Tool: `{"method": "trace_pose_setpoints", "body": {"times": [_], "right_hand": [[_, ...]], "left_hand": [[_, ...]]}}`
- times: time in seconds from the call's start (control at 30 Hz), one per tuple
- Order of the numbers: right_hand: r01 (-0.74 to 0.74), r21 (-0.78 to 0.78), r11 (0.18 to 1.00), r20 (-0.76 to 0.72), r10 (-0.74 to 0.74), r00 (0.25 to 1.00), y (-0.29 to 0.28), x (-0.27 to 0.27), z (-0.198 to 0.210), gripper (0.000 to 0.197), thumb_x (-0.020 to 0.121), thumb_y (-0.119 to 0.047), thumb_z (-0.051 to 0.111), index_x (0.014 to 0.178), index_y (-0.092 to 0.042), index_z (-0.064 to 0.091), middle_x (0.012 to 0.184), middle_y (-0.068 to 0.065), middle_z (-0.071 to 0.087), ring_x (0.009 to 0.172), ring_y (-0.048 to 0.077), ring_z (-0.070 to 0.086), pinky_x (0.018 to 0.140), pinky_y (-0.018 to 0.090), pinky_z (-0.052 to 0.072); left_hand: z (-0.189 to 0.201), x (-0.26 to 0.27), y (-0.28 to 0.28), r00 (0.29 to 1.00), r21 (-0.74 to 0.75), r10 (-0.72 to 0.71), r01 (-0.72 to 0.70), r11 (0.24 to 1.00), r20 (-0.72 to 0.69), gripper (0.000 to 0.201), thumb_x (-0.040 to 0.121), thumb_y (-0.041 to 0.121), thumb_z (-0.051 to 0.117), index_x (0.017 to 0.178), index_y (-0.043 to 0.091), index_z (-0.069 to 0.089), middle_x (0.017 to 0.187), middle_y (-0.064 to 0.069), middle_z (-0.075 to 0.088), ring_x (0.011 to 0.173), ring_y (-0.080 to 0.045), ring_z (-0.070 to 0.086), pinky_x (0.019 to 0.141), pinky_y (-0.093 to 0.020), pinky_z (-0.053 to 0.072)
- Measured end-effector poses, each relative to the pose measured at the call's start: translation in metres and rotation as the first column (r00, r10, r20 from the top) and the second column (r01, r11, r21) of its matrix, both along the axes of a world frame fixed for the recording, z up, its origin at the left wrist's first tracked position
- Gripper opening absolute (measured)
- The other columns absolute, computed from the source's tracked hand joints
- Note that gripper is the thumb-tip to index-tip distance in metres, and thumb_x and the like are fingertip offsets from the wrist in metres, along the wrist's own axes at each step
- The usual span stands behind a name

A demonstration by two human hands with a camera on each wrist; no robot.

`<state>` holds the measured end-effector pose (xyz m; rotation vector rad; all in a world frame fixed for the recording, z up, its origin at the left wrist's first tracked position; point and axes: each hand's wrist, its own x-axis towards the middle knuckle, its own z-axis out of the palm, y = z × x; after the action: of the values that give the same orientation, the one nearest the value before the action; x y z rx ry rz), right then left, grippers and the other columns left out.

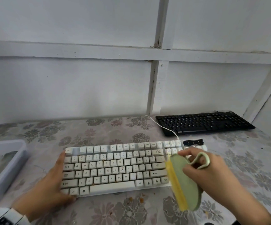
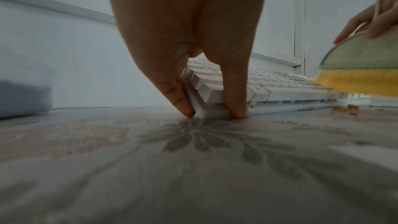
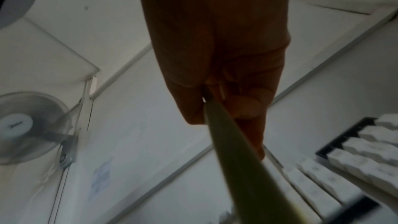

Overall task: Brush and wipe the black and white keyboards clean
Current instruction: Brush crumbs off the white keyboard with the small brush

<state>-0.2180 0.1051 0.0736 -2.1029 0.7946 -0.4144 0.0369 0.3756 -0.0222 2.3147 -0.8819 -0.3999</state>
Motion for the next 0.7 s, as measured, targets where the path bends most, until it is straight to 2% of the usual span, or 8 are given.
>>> {"method": "trace_pose_setpoints", "body": {"times": [0.1,0.2,0.27,0.33,0.43,0.5,0.6,0.7], "right_hand": [[0.043,-0.054,0.998,0.123,-0.036,0.992,-0.003,0.002,0.017,0.036,0.078,-0.003,0.059,0.081,-0.039,0.067,0.066,0.005,0.065,0.046,0.012,0.042,0.045,0.028,0.035],[0.091,-0.112,0.99,0.169,-0.071,0.983,-0.008,0.018,0.02,0.033,0.081,-0.006,0.057,0.09,-0.037,0.065,0.072,0.001,0.067,0.055,0.024,0.052,0.048,0.031,0.041],[0.111,-0.153,0.982,0.136,-0.09,0.987,-0.01,0.027,0.013,0.031,0.081,-0.007,0.057,0.094,-0.034,0.064,0.076,-0.001,0.067,0.061,0.022,0.057,0.053,0.034,0.045],[0.1,-0.152,0.983,0.089,-0.087,0.992,-0.01,0.029,0.003,0.03,0.081,-0.007,0.056,0.095,-0.032,0.064,0.071,0.002,0.065,0.055,0.02,0.054,0.051,0.034,0.044],[0.024,-0.05,0.998,-0.008,-0.024,1.0,-0.005,0.018,-0.011,0.03,0.081,-0.007,0.056,0.089,-0.036,0.062,0.066,0.007,0.062,0.047,0.014,0.042,0.045,0.033,0.039],[0.001,0.006,1.0,-0.031,-0.001,1.0,-0.004,0.006,-0.01,0.031,0.081,-0.006,0.057,0.086,-0.036,0.063,0.064,0.008,0.058,0.046,0.011,0.036,0.042,0.026,0.032],[0.035,0.023,0.999,0.066,-0.036,0.997,-0.007,-0.005,0.001,0.034,0.08,-0.002,0.058,0.086,-0.035,0.067,0.06,0.006,0.056,0.047,0.012,0.037,0.044,0.026,0.032],[0.079,-0.081,0.994,0.186,-0.063,0.98,-0.011,0.001,0.009,0.036,0.081,-0.005,0.058,0.091,-0.038,0.066,0.071,-0.003,0.066,0.047,0.012,0.045,0.044,0.029,0.037]], "left_hand": [[0.0,0.0,0.0,1.0,0.012,0.0,0.0,1.0,0.007,0.13,0.056,0.02,0.082,0.113,0.066,-0.025,0.131,0.01,0.037,0.111,-0.005,0.049,0.088,-0.016,0.04],[0.0,0.0,-0.001,1.0,0.014,0.002,-0.003,1.0,0.018,0.13,0.056,0.02,0.082,0.115,0.062,-0.026,0.133,0.01,0.034,0.113,-0.006,0.046,0.09,-0.017,0.039],[0.0,0.001,-0.001,1.0,0.009,-0.008,0.008,1.0,0.024,0.132,0.056,0.018,0.082,0.107,0.07,-0.028,0.13,0.012,0.032,0.113,-0.006,0.044,0.088,-0.015,0.038],[0.0,0.002,0.0,0.999,-0.002,-0.016,0.016,1.0,0.032,0.133,0.055,0.019,0.083,0.101,0.077,-0.028,0.13,0.013,0.033,0.114,-0.006,0.044,0.088,-0.016,0.037],[-0.002,0.004,0.001,0.999,0.008,-0.007,0.007,1.0,0.031,0.132,0.053,0.021,0.083,0.11,0.069,-0.026,0.136,0.009,0.034,0.118,-0.009,0.044,0.096,-0.022,0.038],[-0.003,0.003,0.001,0.999,0.034,0.008,-0.009,0.999,0.031,0.132,0.055,0.021,0.083,0.117,0.061,-0.026,0.138,0.007,0.033,0.117,-0.009,0.044,0.098,-0.024,0.038],[-0.004,0.003,0.0,0.999,0.054,0.022,-0.023,0.998,0.032,0.133,0.056,0.024,0.083,0.121,0.054,-0.029,0.146,0.002,0.031,0.119,-0.011,0.043,0.103,-0.028,0.037],[-0.002,0.002,0.001,1.0,0.016,0.004,-0.004,1.0,0.01,0.132,0.053,0.024,0.083,0.119,0.061,-0.025,0.14,0.004,0.036,0.114,-0.008,0.046,0.097,-0.024,0.04]]}}
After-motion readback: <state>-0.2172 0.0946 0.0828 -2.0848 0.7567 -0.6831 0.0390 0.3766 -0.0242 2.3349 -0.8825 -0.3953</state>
